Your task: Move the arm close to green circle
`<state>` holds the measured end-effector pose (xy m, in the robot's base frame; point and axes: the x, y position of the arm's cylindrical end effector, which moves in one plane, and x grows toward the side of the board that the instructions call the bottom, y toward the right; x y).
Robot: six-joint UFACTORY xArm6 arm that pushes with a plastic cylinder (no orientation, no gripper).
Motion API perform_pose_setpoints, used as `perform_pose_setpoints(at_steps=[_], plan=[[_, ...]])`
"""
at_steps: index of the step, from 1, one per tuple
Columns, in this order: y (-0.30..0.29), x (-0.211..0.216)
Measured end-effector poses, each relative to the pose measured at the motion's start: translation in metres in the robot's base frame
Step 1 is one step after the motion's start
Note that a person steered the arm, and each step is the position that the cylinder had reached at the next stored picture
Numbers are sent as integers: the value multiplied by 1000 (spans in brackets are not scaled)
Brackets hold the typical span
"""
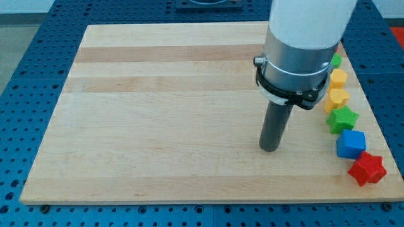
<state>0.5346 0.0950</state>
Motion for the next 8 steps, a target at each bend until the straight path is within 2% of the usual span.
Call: perform_pose_setpoints(at_steps=[4,8], plan=[[-13,-29],[-13,-40]])
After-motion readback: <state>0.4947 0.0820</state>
